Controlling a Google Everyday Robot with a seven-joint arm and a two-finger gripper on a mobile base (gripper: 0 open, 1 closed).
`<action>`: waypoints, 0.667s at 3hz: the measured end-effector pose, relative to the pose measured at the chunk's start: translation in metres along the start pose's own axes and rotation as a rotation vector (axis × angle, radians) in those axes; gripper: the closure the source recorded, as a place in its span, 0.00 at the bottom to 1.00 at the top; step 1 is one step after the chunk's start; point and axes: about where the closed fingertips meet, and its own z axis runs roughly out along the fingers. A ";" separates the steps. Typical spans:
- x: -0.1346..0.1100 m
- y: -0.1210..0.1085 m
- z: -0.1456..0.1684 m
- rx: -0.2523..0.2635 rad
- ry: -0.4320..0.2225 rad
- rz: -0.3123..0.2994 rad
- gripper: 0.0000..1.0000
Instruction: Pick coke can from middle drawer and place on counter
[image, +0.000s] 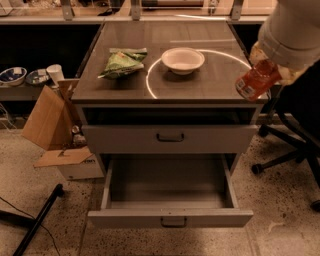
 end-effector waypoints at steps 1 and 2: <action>0.005 -0.026 -0.001 0.020 -0.002 -0.019 1.00; 0.006 -0.050 0.013 0.024 -0.016 -0.007 1.00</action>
Offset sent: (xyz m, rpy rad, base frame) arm 0.0773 0.0359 0.0005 0.0455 0.0066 0.0136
